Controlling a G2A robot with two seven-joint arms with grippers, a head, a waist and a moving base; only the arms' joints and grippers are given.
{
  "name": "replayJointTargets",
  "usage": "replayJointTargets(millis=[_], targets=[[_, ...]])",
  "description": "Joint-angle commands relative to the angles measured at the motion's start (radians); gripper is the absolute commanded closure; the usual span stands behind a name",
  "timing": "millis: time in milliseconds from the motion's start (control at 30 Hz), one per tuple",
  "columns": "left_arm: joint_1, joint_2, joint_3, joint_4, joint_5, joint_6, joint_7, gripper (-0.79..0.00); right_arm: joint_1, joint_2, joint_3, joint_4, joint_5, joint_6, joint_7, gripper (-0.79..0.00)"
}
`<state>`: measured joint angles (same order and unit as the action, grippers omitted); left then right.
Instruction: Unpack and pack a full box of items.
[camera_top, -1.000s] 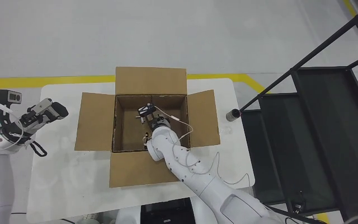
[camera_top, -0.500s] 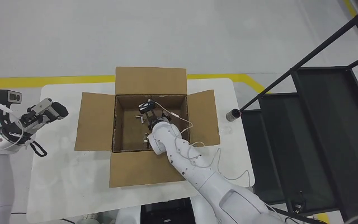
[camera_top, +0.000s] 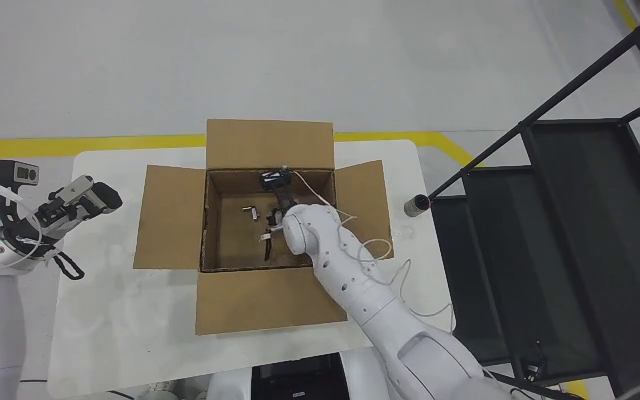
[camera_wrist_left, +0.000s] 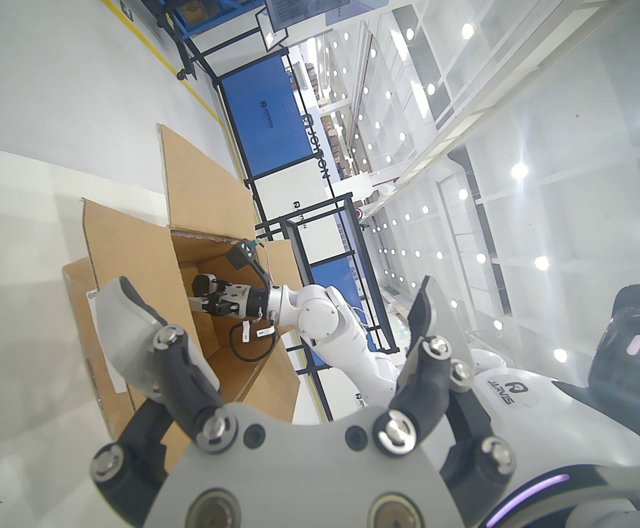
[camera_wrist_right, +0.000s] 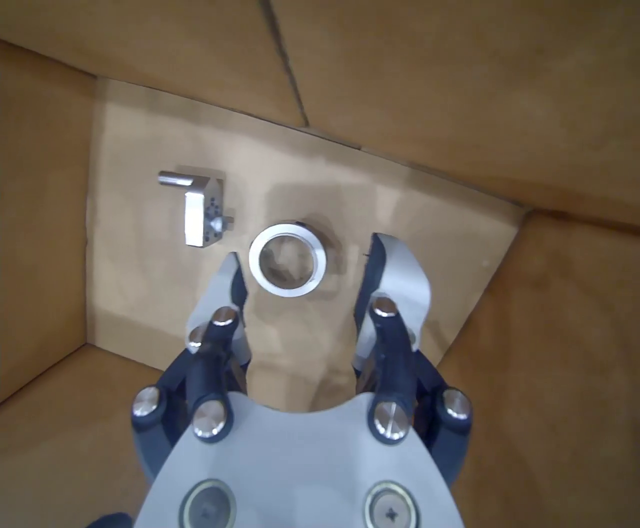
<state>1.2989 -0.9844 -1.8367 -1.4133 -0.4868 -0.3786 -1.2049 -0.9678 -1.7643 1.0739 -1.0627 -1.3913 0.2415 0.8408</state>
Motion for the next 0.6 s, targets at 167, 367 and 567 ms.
replayJointTargets(millis=[167,367,567], targets=[[0.000,0.000,0.000,0.000,0.000,0.000,0.000,-0.785,0.024,-0.008,-0.028,0.054,-0.020,0.040,-0.007,-0.317],[0.000,0.000,0.000,0.000,0.000,0.000,0.000,-0.785,0.034,-0.015,-0.041,0.090,0.004,0.042,-0.010,-0.329],[0.000,0.000,0.000,0.000,0.000,0.000,0.000,-0.785,0.040,-0.020,-0.049,0.118,0.018,0.052,-0.023,-0.299]])
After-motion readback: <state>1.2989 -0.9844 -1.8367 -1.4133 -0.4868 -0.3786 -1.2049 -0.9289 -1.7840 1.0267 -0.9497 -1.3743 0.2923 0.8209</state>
